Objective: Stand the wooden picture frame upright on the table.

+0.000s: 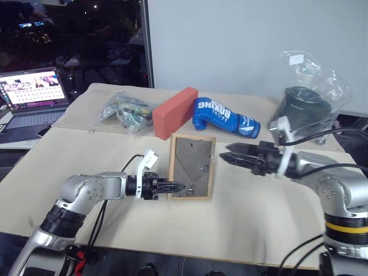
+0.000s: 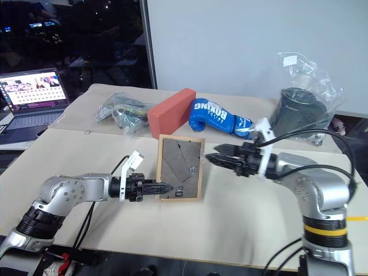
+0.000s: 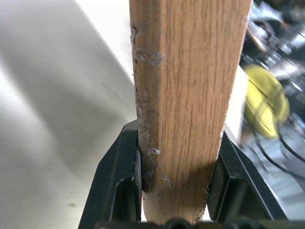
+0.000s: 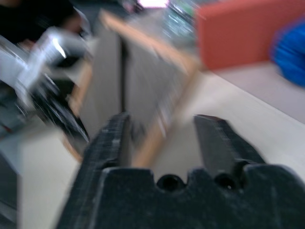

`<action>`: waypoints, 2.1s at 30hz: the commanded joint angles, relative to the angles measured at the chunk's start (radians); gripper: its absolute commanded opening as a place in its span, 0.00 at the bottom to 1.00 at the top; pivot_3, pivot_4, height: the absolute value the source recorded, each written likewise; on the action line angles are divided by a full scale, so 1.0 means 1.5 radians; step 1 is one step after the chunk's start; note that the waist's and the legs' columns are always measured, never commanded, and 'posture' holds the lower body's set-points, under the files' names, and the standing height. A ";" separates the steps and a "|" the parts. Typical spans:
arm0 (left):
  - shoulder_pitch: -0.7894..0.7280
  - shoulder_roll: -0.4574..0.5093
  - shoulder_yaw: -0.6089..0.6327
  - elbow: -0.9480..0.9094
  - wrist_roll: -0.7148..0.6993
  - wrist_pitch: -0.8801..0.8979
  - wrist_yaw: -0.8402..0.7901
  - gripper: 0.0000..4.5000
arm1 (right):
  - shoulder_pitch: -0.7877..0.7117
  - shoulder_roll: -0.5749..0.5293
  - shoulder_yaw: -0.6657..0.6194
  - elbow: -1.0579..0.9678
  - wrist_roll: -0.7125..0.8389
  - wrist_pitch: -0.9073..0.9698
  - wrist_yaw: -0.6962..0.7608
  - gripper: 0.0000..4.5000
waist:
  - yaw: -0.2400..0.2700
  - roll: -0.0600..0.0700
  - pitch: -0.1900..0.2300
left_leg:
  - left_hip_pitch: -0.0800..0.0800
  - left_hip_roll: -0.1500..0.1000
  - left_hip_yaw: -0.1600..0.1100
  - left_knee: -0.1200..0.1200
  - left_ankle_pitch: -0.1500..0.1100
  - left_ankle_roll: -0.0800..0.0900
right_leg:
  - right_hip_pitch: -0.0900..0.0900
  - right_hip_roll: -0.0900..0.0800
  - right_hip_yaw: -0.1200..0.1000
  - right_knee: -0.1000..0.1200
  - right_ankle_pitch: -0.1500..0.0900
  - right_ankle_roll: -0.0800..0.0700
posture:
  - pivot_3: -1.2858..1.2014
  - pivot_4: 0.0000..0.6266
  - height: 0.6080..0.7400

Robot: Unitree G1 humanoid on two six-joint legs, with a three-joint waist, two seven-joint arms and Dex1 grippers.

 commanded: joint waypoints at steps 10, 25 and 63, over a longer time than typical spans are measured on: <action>-0.101 -0.072 0.089 0.064 -0.033 0.148 -0.045 0.25 | -0.044 0.015 0.123 -0.006 -0.012 -0.062 0.022 1.00 | 0.004 0.001 0.001 | -0.002 0.000 -0.001 0.005 0.000 0.001 | 0.000 0.000 -0.001 0.003 0.000 0.001 | 0.52 0.24 0.97; -0.121 -0.102 0.204 0.155 -0.086 0.343 -0.066 0.25 | 0.051 -0.090 0.146 -0.038 -0.112 -0.268 0.139 1.00 | -0.004 0.001 0.002 | -0.002 0.000 -0.002 0.006 0.000 0.001 | 0.000 0.000 -0.001 0.005 0.000 0.001 | 0.52 0.24 0.97; -0.189 -0.001 0.009 0.311 -0.039 0.400 -0.398 0.25 | -0.035 -0.073 0.205 0.222 -0.852 -1.169 -0.400 0.84 | -0.015 0.003 0.003 | 0.000 0.000 -0.002 0.007 0.003 0.000 | -0.001 0.000 -0.001 0.012 -0.001 0.001 | 0.52 0.24 0.97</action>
